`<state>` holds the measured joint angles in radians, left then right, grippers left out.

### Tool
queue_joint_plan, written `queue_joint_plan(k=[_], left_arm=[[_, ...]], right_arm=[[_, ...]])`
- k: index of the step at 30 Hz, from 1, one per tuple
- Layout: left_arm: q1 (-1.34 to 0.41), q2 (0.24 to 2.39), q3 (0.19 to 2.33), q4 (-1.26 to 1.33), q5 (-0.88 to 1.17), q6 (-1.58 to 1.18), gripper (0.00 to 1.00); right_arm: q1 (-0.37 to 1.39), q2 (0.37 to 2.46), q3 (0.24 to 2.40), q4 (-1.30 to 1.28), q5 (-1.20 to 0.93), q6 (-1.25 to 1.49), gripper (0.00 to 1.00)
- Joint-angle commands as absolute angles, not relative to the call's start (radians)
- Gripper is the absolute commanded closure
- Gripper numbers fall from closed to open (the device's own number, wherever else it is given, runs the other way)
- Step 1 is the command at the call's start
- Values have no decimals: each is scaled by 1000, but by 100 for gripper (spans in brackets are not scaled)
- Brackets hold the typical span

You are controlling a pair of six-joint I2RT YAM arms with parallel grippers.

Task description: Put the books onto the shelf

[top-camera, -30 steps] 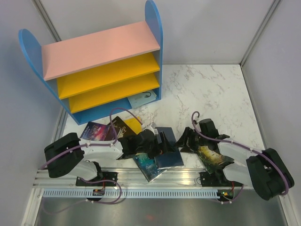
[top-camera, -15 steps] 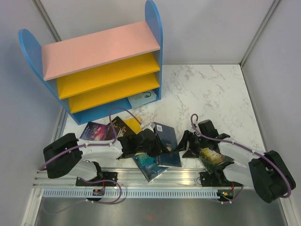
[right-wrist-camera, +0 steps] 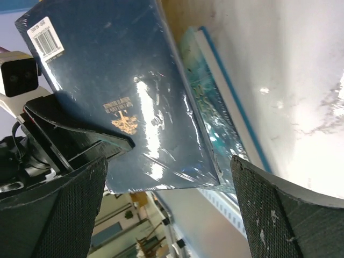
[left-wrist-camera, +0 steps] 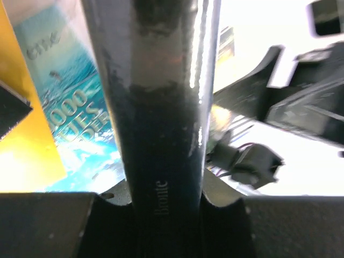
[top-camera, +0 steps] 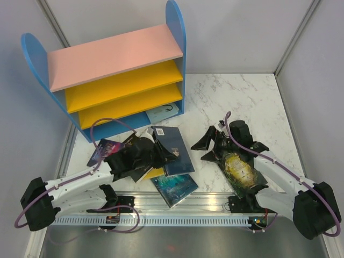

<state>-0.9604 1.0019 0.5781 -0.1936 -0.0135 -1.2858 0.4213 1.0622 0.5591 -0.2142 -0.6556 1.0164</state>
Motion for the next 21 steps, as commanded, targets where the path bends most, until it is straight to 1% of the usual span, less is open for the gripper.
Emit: queue_joint_plan(k=[1, 4, 5, 7, 10, 13, 19, 21], left_arm=[[-919, 881, 629, -57, -38, -1296, 98], [-864, 819, 609, -9, -31, -1328, 98], [-855, 809, 601, -5, -28, -1335, 98], [-832, 781, 572, 73, -15, -1367, 98], [-824, 764, 535, 126, -14, -1410, 98], [-822, 753, 529, 138, -23, -1408, 98], [-819, 723, 474, 239, -57, -1443, 98], [-819, 715, 460, 259, -66, -1456, 98]], right_arm=[[419, 1055, 546, -58, -716, 1172, 2], [420, 1057, 538, -8, -732, 1233, 2], [420, 1058, 538, 47, -735, 1255, 2], [426, 1057, 528, 80, -739, 1284, 2], [443, 1057, 503, 159, -738, 1357, 2], [469, 1057, 479, 294, -723, 1446, 2], [578, 1112, 463, 544, -669, 1614, 2], [609, 1126, 454, 603, -640, 1649, 4]])
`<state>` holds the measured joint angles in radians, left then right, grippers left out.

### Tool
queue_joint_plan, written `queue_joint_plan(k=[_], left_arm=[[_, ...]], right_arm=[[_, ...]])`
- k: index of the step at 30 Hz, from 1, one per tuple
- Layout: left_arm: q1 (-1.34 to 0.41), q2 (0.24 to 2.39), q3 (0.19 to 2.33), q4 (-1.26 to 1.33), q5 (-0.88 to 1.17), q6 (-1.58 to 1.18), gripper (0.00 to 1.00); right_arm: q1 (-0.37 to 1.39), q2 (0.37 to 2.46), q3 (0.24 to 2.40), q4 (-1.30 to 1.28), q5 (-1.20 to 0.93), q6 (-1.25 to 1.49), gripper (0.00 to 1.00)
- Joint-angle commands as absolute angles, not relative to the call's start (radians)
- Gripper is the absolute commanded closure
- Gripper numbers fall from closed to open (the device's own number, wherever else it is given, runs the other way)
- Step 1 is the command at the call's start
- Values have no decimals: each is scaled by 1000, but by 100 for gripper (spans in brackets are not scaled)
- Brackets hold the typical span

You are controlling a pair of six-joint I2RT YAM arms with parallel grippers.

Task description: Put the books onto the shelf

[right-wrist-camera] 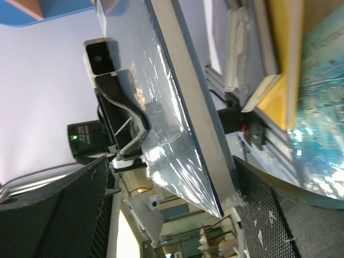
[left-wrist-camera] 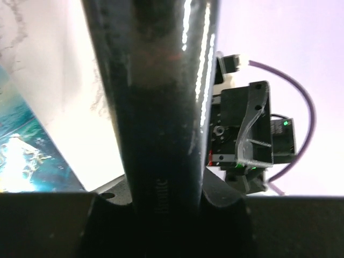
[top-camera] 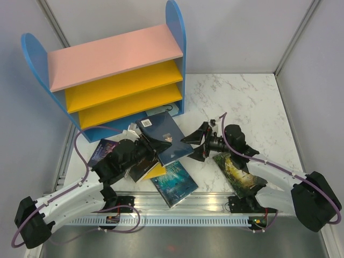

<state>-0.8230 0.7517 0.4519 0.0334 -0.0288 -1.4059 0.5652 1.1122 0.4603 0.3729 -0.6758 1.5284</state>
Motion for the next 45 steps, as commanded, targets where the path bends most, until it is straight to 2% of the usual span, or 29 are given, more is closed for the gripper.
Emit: queue_joint_plan(k=[1, 5, 8, 9, 14, 17, 23, 27, 29, 31, 32, 34, 35, 40, 45], left_arm=[[-821, 709, 454, 261, -67, -1457, 98], [-819, 677, 417, 282, -83, -1485, 98], [-819, 640, 384, 285, -92, -1502, 98], [-821, 631, 367, 284, -95, -1508, 98], [-821, 572, 350, 203, -112, -1513, 98], [-819, 577, 354, 160, -98, -1508, 98], [-821, 615, 353, 147, -66, -1513, 98], [-819, 643, 356, 127, -49, -1519, 98], [-819, 653, 360, 101, -38, -1519, 97], [-819, 653, 379, 36, -34, -1509, 88], [-819, 647, 388, 11, -34, -1494, 73], [-819, 617, 419, -94, -43, -1474, 61], [-819, 605, 429, -139, -55, -1459, 51], [-821, 511, 450, -305, -77, -1443, 48], [-821, 366, 433, -422, -104, -1456, 32]], right_arm=[[615, 1130, 448, 671, -632, 1696, 5], [620, 1143, 402, 825, -595, 1802, 10], [620, 1144, 399, 874, -565, 1830, 19], [620, 1141, 402, 874, -557, 1829, 25], [620, 1155, 414, 926, -508, 1874, 41], [624, 1192, 442, 979, -505, 1885, 57], [658, 1250, 495, 1002, -522, 1855, 75], [661, 1261, 502, 994, -532, 1826, 100], [663, 1256, 506, 968, -534, 1789, 100], [661, 1236, 512, 866, -534, 1728, 100], [663, 1229, 518, 833, -531, 1712, 100], [658, 1215, 518, 783, -534, 1689, 100], [657, 1213, 517, 775, -535, 1678, 100], [638, 1218, 514, 758, -535, 1660, 100], [620, 1224, 537, 710, -552, 1600, 100]])
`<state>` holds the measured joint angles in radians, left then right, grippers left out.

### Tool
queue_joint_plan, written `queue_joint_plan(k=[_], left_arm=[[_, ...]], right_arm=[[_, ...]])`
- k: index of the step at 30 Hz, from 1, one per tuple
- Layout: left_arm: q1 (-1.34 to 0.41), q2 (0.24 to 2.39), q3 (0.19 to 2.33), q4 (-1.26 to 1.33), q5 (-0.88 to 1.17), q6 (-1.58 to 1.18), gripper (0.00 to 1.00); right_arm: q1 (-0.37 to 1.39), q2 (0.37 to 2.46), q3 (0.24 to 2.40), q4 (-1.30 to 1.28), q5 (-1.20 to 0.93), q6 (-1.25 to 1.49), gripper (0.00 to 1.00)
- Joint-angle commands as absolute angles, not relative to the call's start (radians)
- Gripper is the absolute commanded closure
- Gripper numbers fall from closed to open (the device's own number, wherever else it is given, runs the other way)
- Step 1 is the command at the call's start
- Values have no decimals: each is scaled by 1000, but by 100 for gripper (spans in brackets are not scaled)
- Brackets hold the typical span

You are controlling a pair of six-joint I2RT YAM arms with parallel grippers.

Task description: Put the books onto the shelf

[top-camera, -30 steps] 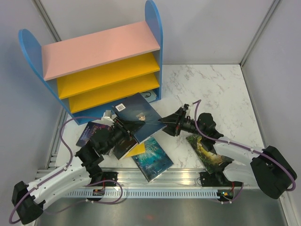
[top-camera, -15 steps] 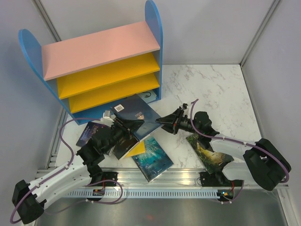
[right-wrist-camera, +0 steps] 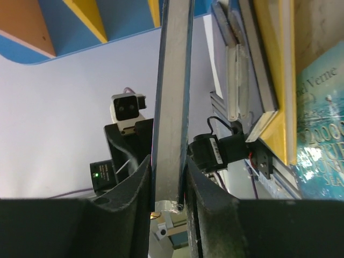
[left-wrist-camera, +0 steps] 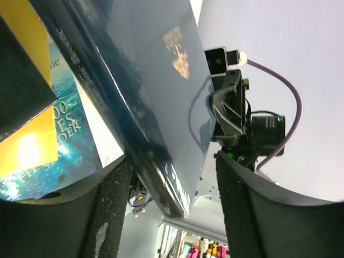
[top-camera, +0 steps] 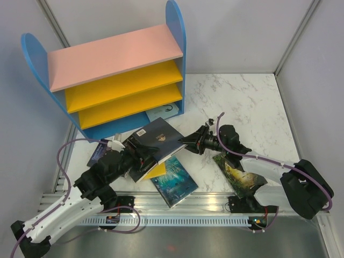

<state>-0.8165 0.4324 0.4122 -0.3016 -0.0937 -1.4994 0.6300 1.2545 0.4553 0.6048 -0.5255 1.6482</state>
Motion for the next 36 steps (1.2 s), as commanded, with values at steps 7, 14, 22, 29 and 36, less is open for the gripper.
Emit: queue_joint_plan(k=[7, 14, 22, 29, 36], left_arm=[[-819, 221, 497, -656, -161, -1436, 23], [-821, 117, 532, -804, -166, -1442, 23], [-821, 101, 601, -914, -169, -1433, 25], [-821, 101, 650, -992, -146, -1430, 26], [-821, 97, 718, -1103, -141, -1428, 28]], right_arm=[[601, 1259, 584, 658, -557, 1543, 100], [569, 1357, 653, 715, -546, 1558, 100], [520, 1486, 713, 836, -523, 1597, 100], [500, 1669, 784, 979, -491, 1623, 100], [468, 1825, 915, 1060, -471, 1591, 100]])
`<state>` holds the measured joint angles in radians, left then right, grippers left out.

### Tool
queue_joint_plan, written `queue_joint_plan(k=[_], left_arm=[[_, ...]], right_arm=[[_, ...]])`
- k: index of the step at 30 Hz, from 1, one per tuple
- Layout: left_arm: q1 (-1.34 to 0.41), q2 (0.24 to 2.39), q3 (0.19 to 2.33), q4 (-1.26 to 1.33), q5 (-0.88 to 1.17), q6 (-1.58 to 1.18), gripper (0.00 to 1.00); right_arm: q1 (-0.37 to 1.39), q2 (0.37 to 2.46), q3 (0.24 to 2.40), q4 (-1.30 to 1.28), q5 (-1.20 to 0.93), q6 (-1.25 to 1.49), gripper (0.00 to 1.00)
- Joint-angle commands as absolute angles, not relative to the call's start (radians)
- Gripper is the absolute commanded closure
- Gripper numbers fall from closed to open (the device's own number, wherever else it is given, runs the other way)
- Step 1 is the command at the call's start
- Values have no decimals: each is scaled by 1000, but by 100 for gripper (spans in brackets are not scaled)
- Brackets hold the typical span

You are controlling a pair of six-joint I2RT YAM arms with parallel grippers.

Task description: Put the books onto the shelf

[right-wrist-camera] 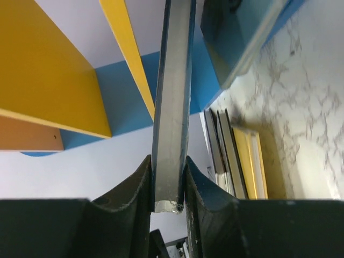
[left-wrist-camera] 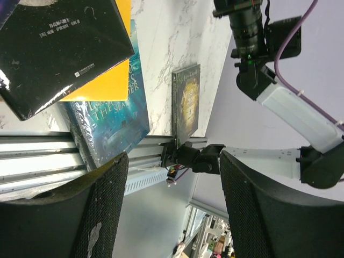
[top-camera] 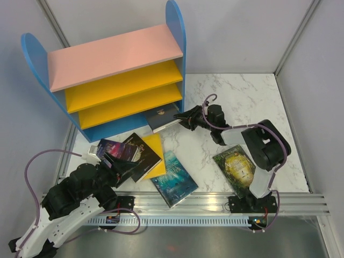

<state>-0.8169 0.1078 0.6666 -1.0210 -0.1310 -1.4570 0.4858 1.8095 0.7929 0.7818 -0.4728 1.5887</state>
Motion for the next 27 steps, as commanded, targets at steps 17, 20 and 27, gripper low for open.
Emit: queue_joint_plan(k=[17, 20, 27], left_arm=[[-819, -43, 782, -1362, -181, -1497, 28], [-821, -49, 787, -1394, -187, -1497, 28], [-821, -52, 770, -1401, -195, -1496, 27]], right_arm=[[457, 2207, 1146, 1094, -399, 1551, 100], [457, 2236, 1155, 1080, -382, 1548, 100], [459, 2263, 1195, 970, -385, 1508, 95]])
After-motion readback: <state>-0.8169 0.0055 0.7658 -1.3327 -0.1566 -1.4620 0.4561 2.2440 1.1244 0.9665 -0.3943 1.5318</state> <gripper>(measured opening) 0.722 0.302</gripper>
